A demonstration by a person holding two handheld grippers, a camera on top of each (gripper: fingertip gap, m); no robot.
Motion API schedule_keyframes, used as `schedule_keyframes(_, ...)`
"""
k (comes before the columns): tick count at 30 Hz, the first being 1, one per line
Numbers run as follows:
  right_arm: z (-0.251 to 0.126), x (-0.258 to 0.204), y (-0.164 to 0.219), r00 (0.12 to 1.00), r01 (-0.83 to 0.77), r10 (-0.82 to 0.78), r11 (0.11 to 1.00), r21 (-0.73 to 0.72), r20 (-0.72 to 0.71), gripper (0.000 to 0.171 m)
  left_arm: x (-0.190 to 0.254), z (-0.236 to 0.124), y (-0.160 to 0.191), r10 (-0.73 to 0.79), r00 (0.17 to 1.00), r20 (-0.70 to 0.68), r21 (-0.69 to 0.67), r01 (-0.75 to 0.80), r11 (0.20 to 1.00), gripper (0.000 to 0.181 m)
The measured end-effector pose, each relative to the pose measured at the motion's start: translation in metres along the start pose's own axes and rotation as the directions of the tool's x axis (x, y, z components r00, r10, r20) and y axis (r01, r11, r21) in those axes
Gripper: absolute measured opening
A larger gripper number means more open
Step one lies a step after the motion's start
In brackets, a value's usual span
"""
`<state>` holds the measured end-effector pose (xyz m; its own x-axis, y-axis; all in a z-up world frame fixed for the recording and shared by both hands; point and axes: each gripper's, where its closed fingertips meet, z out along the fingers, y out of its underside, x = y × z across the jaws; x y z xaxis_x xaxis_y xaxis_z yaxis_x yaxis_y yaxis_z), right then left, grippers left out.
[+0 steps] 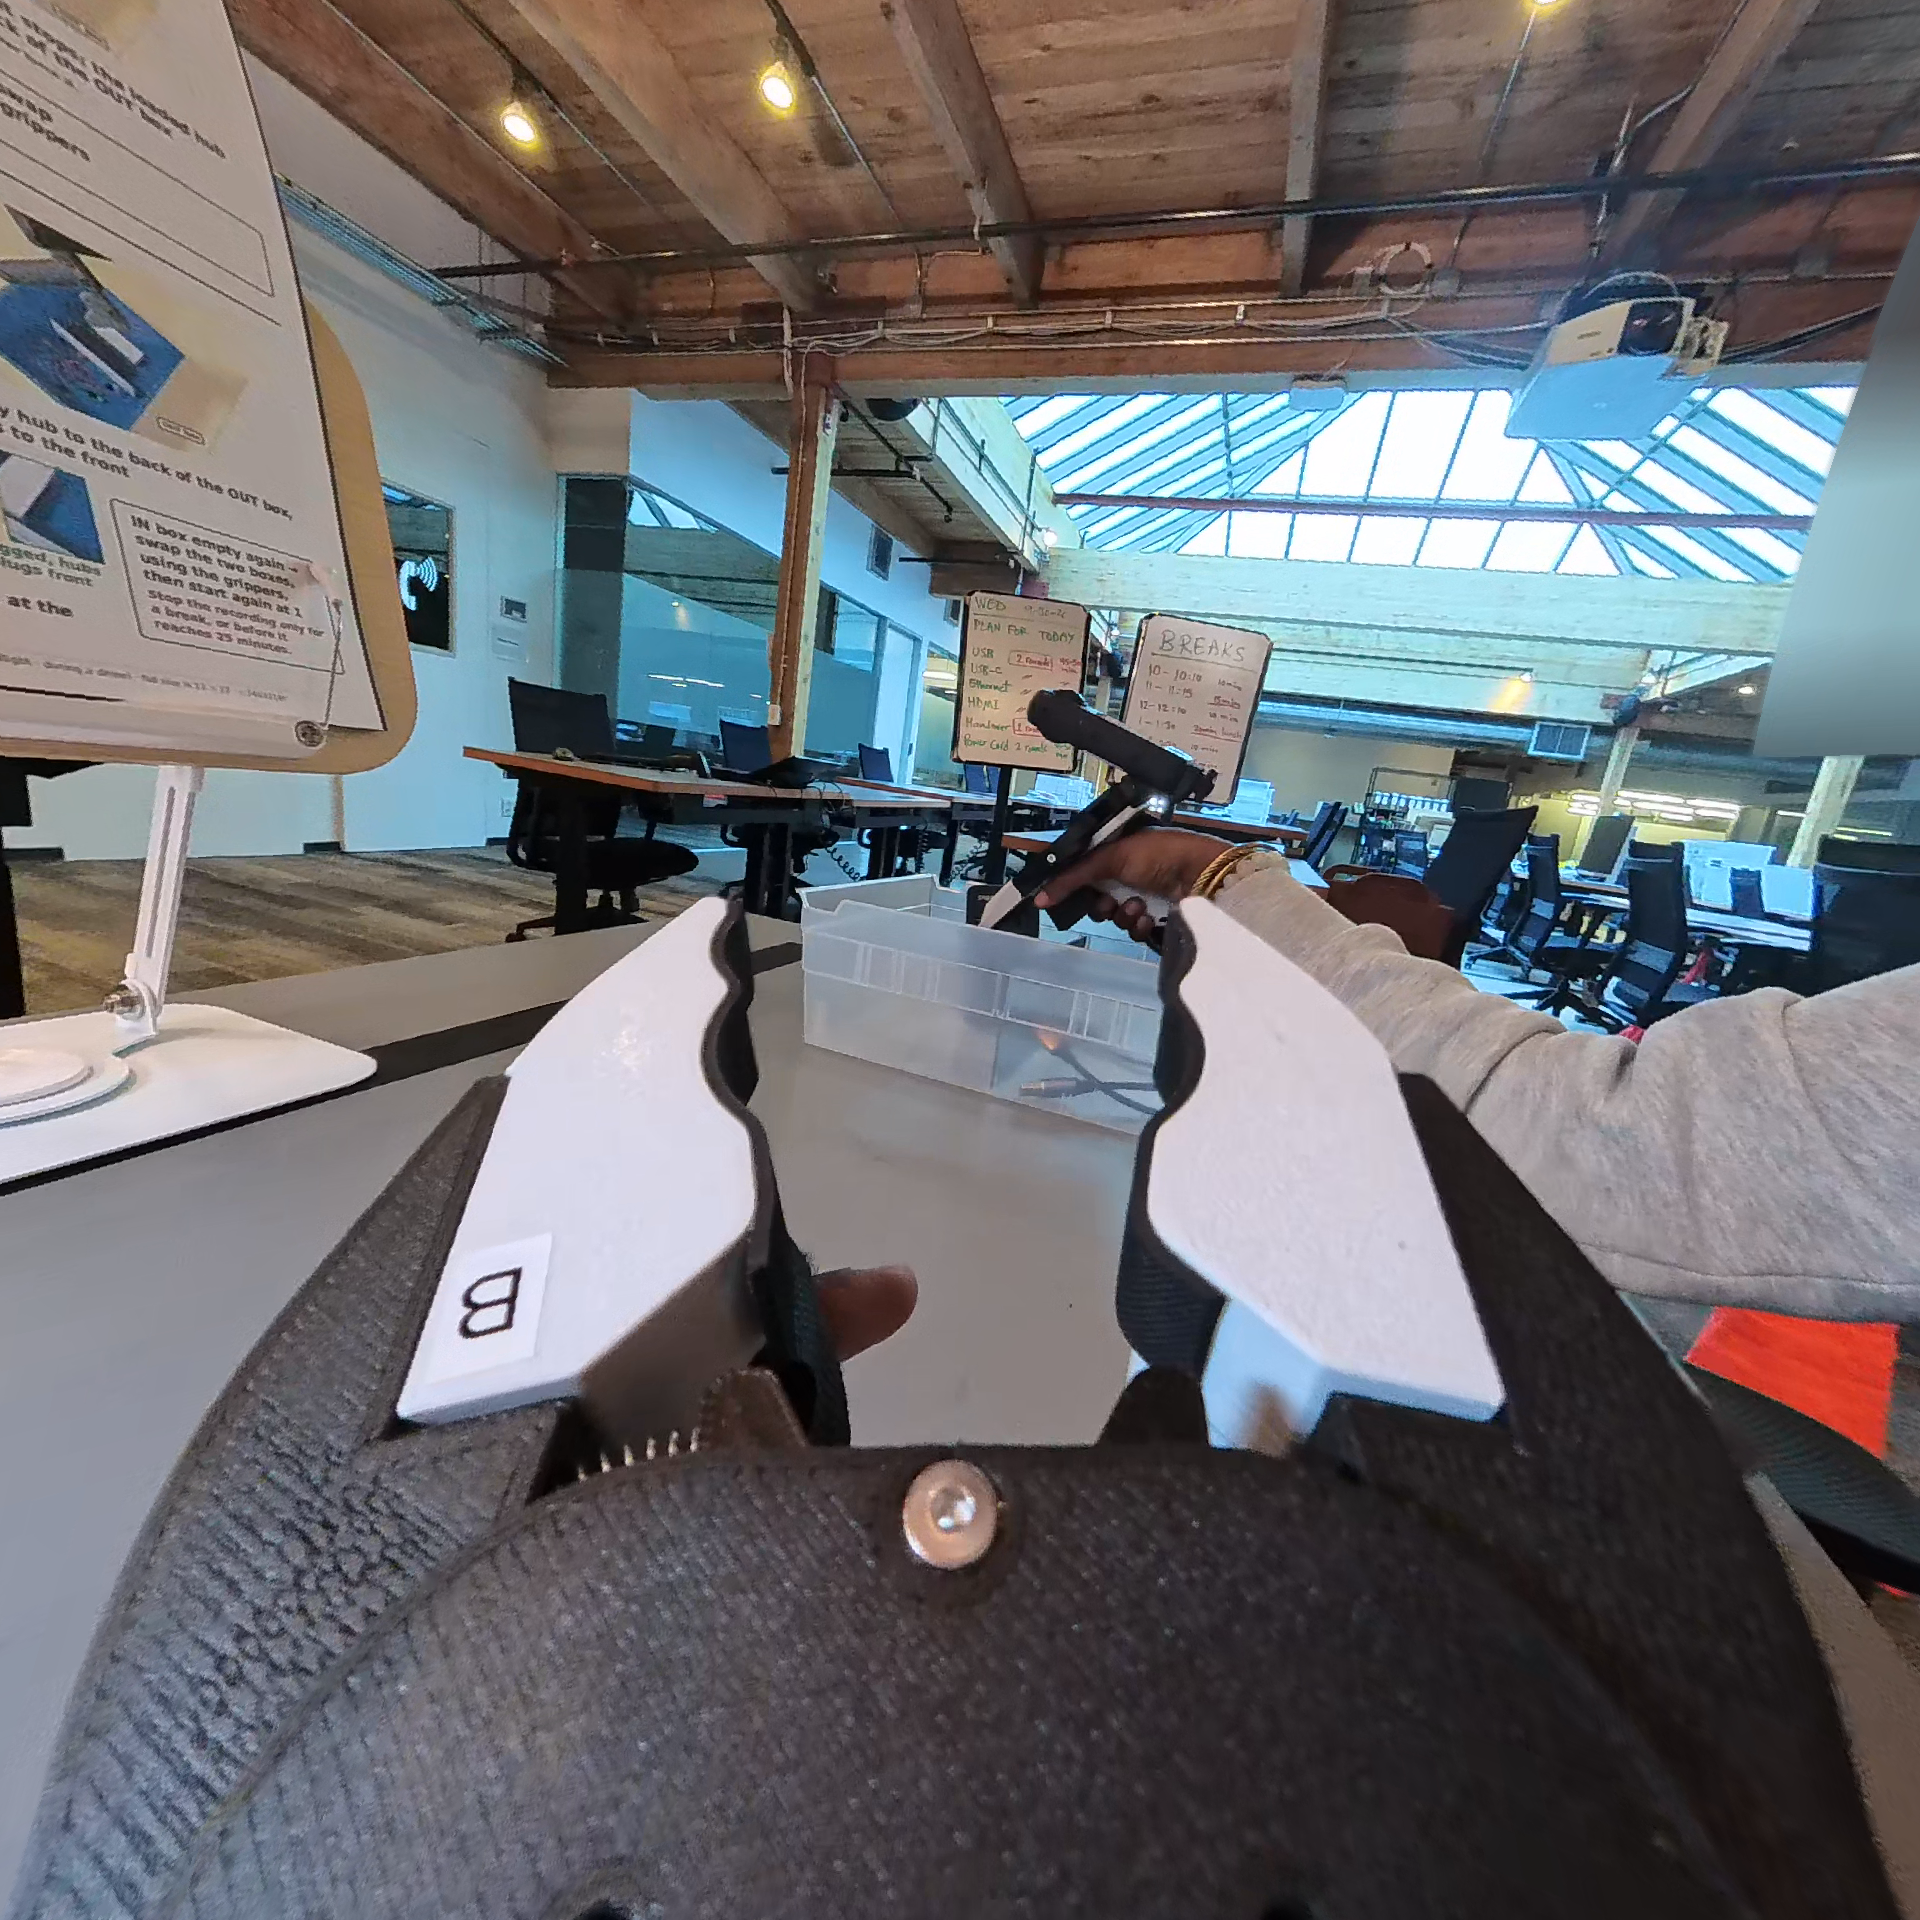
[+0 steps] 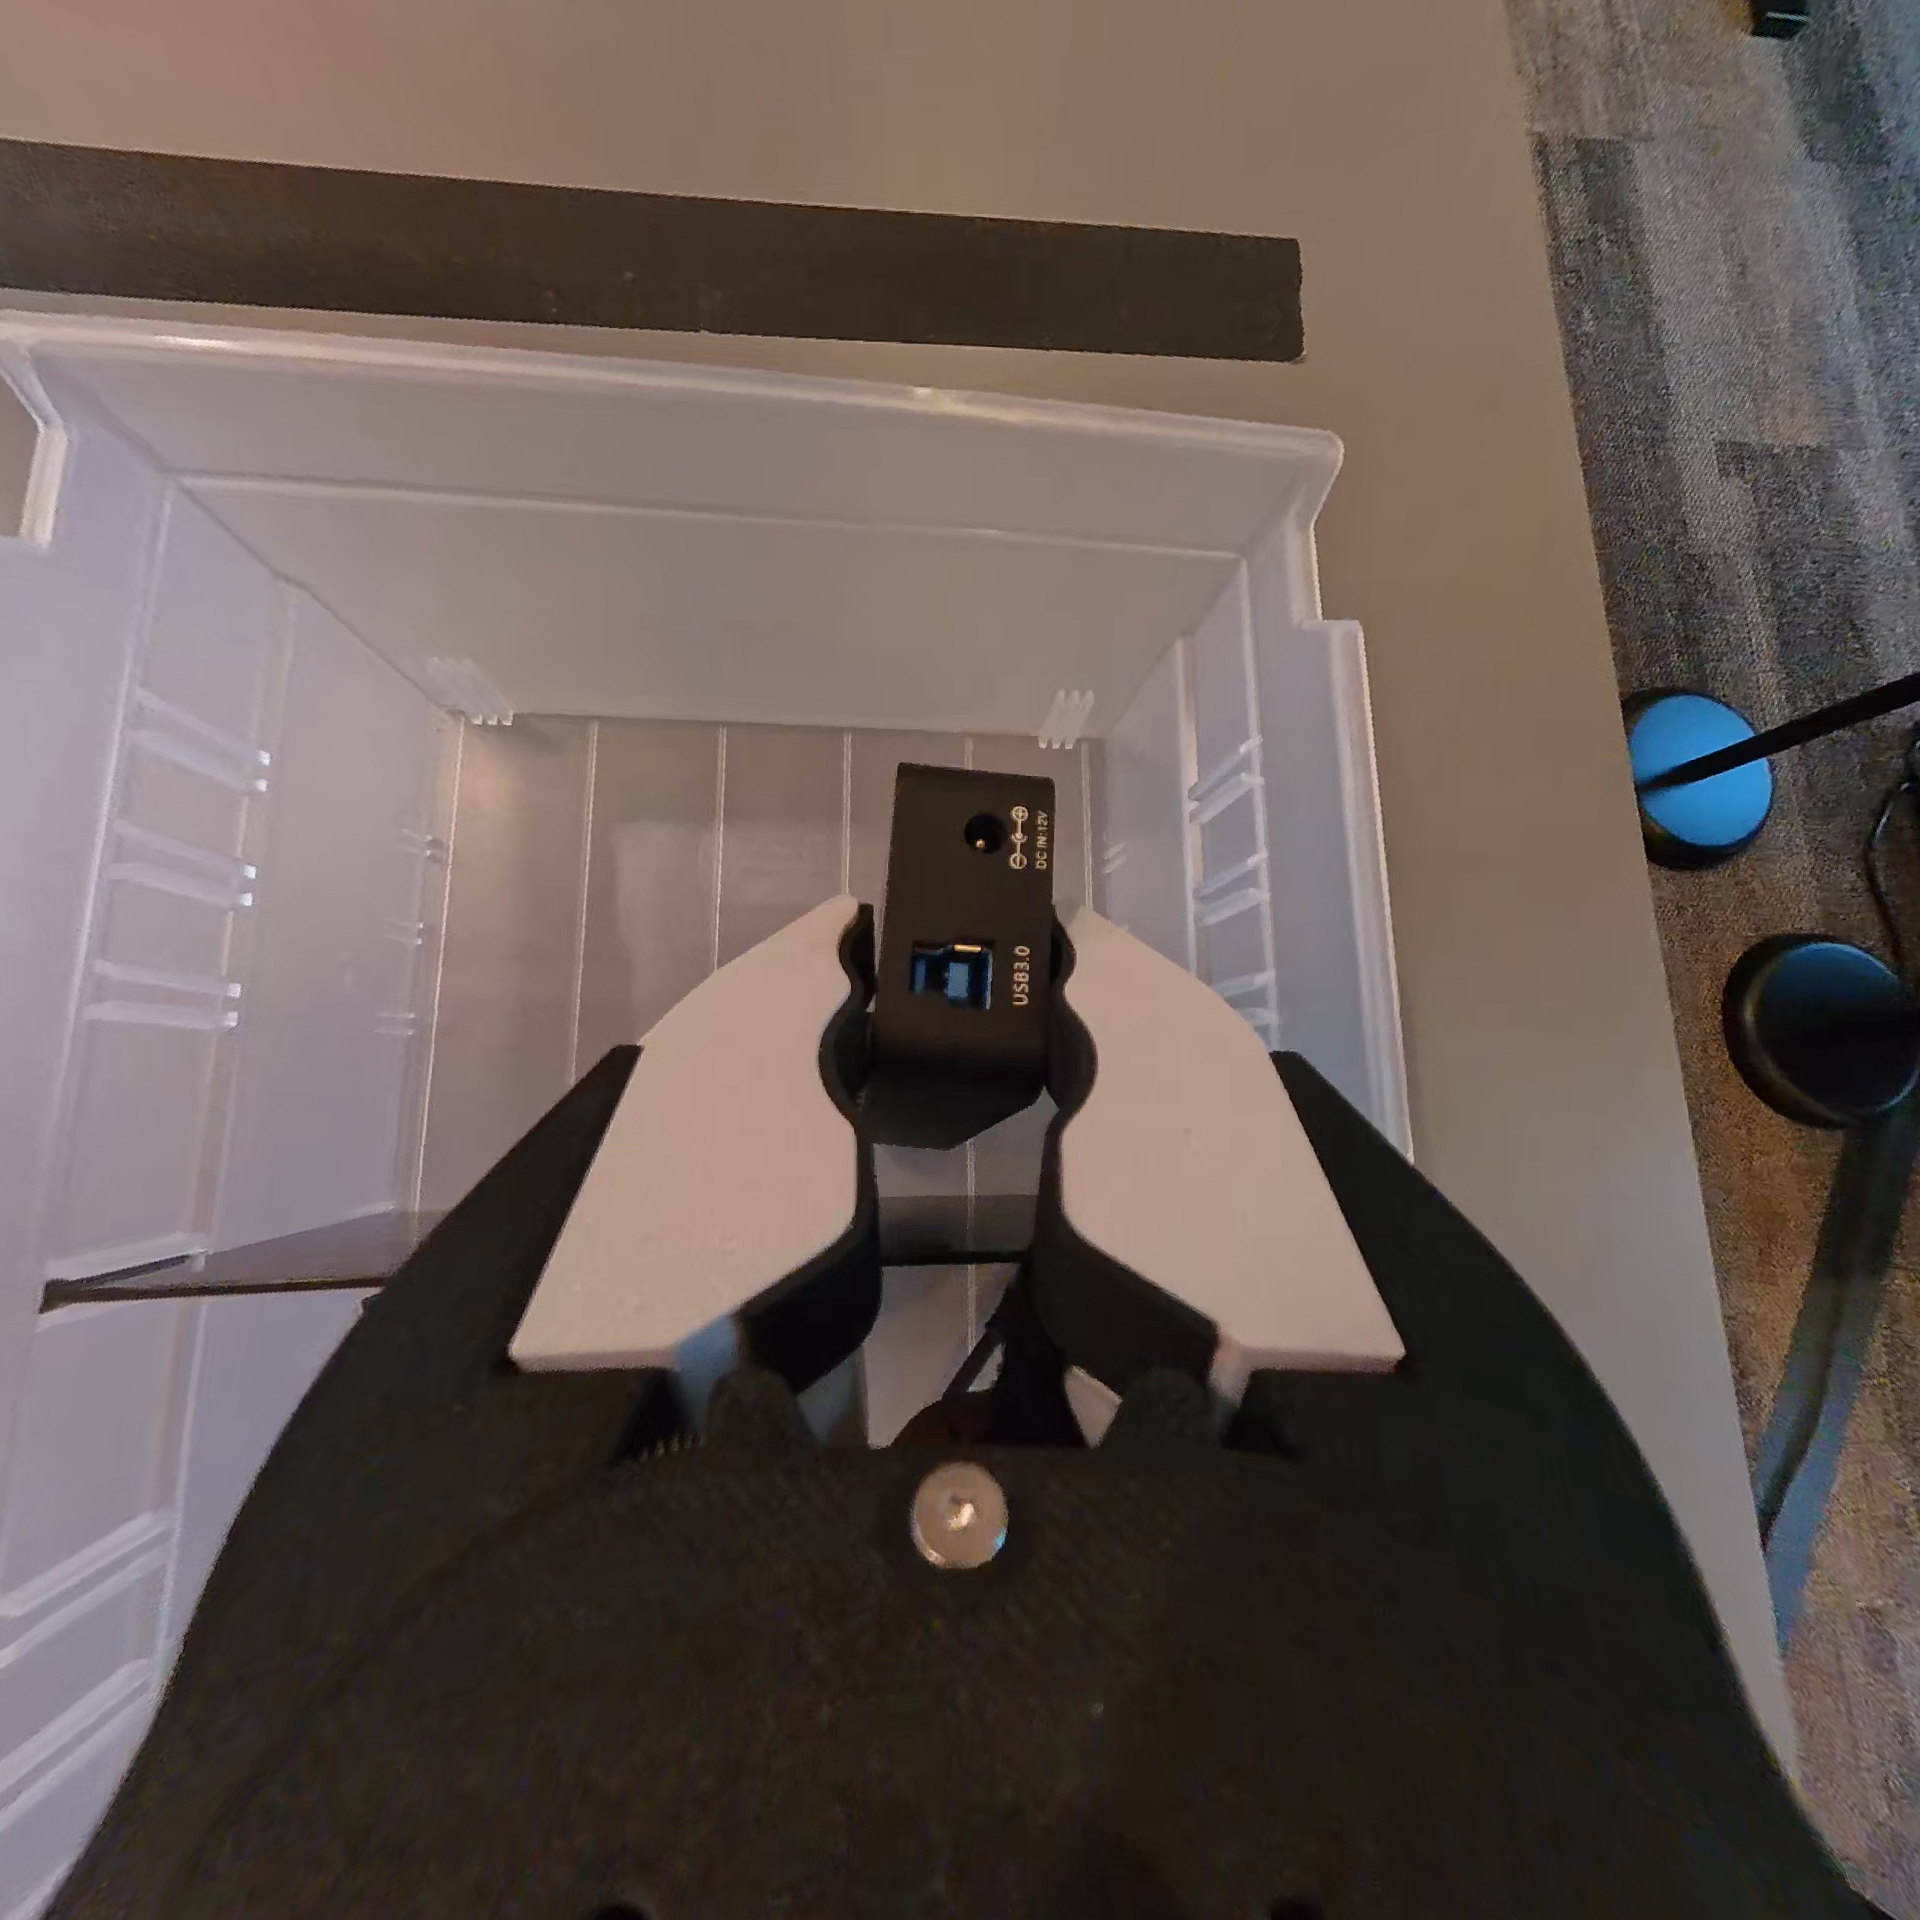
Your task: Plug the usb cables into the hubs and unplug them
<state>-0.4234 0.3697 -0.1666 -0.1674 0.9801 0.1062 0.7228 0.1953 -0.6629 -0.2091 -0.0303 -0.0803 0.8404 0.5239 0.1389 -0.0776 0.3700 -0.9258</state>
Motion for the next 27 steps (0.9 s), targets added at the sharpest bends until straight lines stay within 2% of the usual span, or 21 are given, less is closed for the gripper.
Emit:
schedule_keyframes(7, 0.004, -0.005, -0.013, 0.999, 0.041, -0.04, 0.997, 0.057, -0.03, 0.03, 0.001, 0.0, 0.002, 0.011, 1.0, -0.002, -0.01, -0.011, 1.0, 0.075)
schedule_keyframes(12, 0.003, 0.0, -0.032, 0.996, 0.018, -0.001, 0.982, 0.188, -0.085, 0.03, 0.002, 0.001, 0.004, 0.026, 1.0, -0.002, -0.023, -0.026, 0.999, 0.075)
schedule_keyframes(16, 0.01, -0.001, -0.041, 0.996, -0.068, 0.081, 0.955, 0.289, -0.035, 0.029, 0.003, 0.001, 0.006, 0.041, 0.999, -0.005, -0.038, -0.041, 0.998, 0.075)
schedule_keyframes(19, 0.017, -0.004, -0.029, 0.996, -0.081, 0.084, 0.973, 0.217, -0.007, 0.03, 0.005, 0.002, 0.008, 0.06, 0.998, -0.011, -0.053, -0.061, 0.997, 0.075)
schedule_keyframes(23, 0.019, -0.018, 0.009, 0.997, -0.03, 0.035, 0.997, -0.072, 0.062, 0.035, 0.007, 0.003, 0.012, 0.076, 0.997, -0.021, -0.071, -0.077, 0.994, 0.075)
schedule_keyframes(27, 0.015, -0.012, 0.009, 0.999, -0.027, 0.029, 0.995, -0.1, 0.015, 0.05, 0.008, 0.003, 0.015, 0.088, 0.996, -0.026, -0.084, -0.09, 0.992, 0.075)
